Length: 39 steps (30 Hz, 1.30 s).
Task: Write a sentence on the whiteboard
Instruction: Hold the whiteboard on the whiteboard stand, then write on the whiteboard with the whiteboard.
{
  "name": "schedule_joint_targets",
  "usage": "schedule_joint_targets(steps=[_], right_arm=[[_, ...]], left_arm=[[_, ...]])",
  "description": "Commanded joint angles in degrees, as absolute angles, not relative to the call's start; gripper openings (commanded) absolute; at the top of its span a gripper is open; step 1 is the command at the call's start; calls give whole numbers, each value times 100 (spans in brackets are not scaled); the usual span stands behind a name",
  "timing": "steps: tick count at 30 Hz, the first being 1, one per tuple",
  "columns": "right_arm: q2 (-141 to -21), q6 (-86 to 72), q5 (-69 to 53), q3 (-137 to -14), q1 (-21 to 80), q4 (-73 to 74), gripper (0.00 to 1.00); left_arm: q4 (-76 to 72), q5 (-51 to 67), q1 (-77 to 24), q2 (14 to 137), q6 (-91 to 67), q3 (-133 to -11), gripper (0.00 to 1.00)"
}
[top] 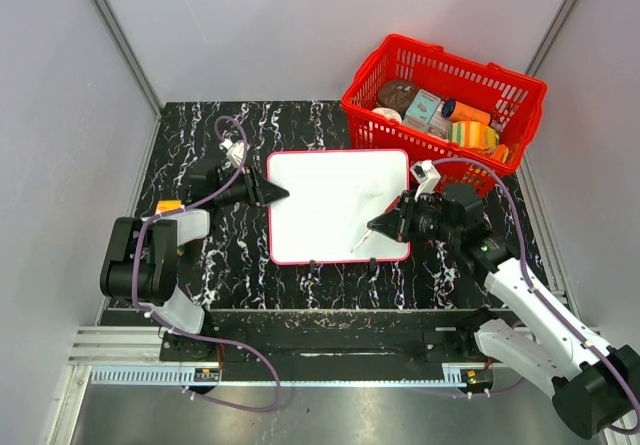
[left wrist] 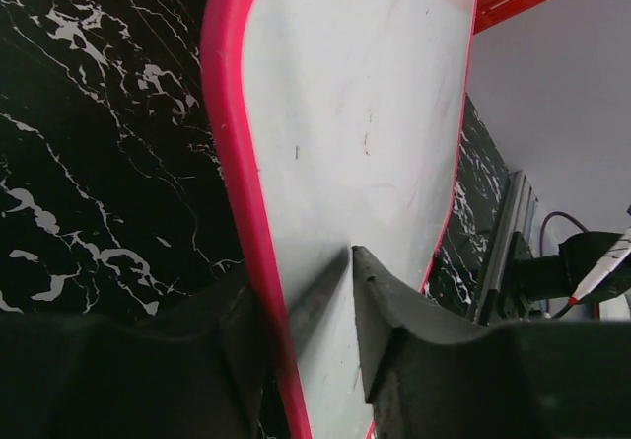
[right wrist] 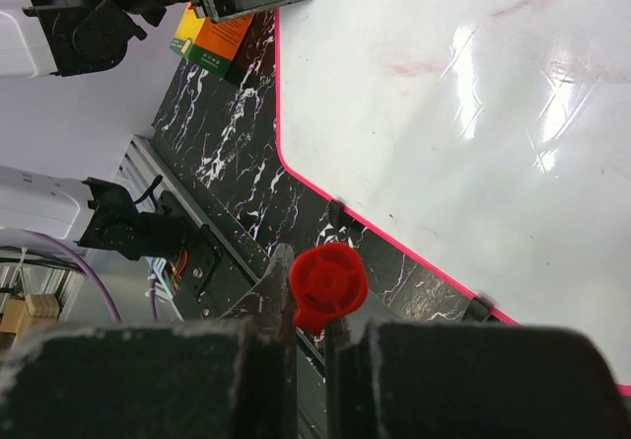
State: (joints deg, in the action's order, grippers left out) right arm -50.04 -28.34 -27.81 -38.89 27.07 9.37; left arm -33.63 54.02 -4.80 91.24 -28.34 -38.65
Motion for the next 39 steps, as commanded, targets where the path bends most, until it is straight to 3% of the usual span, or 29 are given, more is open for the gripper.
schedule_joint_targets(steps=[1, 4, 14, 28, 39], right_arm=[[-5045, -2698, -2681, -4219, 2742, 809, 0], [-5071, -2672, -2663, -4245, 2742, 809, 0], [-5089, -2725, -2549, -4368, 2733, 712, 0], [-5730, -2040, -1240, -5159, 3462, 247, 0], [-6950, -1573, -1300, -5590, 3612, -1326, 0]], left_arm=[[-3876, 5959, -466, 9167, -2777, -4061, 31], [-3841, 6029, -466, 9176, -2760, -4017, 17], [-3780, 6100, -466, 8948, -2576, -3472, 0], [-3735, 5757, -466, 8719, -2452, -2909, 0], [-3859, 5511, -475, 8578, -2452, -2786, 0]])
